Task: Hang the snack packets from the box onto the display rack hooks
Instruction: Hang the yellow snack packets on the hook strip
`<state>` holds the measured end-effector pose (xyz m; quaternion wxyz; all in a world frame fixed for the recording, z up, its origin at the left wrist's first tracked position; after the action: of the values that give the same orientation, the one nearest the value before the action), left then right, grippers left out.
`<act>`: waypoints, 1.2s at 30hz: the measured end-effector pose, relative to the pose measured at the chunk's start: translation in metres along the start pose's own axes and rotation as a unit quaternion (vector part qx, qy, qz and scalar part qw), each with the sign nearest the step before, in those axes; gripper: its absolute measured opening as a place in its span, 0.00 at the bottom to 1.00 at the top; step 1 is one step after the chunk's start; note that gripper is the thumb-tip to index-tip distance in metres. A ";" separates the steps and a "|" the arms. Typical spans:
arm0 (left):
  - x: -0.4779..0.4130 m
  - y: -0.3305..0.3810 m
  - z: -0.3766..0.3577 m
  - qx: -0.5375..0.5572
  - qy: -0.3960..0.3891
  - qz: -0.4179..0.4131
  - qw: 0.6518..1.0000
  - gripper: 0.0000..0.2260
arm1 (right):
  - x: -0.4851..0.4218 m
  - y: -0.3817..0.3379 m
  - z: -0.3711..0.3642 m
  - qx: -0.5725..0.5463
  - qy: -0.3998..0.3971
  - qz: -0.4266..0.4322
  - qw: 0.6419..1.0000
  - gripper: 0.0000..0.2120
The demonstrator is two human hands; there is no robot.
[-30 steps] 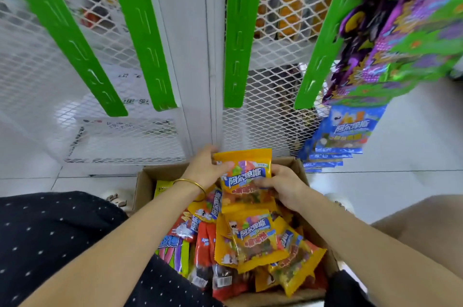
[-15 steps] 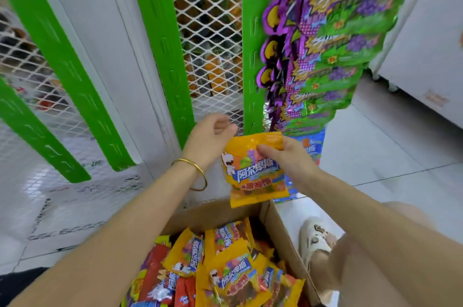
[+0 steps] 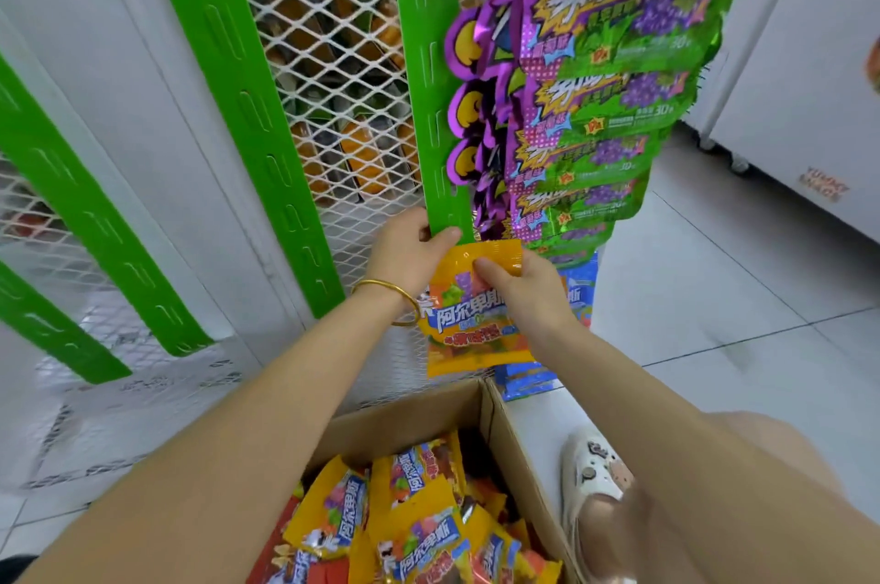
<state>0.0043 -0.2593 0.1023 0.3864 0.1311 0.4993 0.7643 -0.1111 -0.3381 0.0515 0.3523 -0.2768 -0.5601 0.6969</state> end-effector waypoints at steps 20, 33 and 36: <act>0.003 0.000 0.007 -0.098 -0.057 0.033 0.993 0.20 | 0.001 -0.017 -0.005 0.172 0.072 0.102 0.977 0.16; 0.004 -0.006 0.010 -0.070 -0.073 0.042 0.994 0.19 | -0.003 -0.018 -0.009 0.183 0.044 0.100 0.977 0.16; 0.004 -0.006 0.009 -0.063 -0.069 0.044 0.995 0.19 | 0.000 -0.019 -0.009 0.182 0.070 0.096 0.976 0.17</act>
<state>0.0092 -0.2491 0.1007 0.3935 0.1803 0.4164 0.7995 -0.1007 -0.3310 0.0684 0.3665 -0.3082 -0.3690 0.7966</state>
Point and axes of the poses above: each hand's wrist, its own x-axis away from the middle knuckle, its own z-axis out of the back of the hand, y = z × x, the point moved 6 cm from there along -x, towards the middle knuckle, and after that the axes turned 5 degrees about x, right-handed, at the moved point
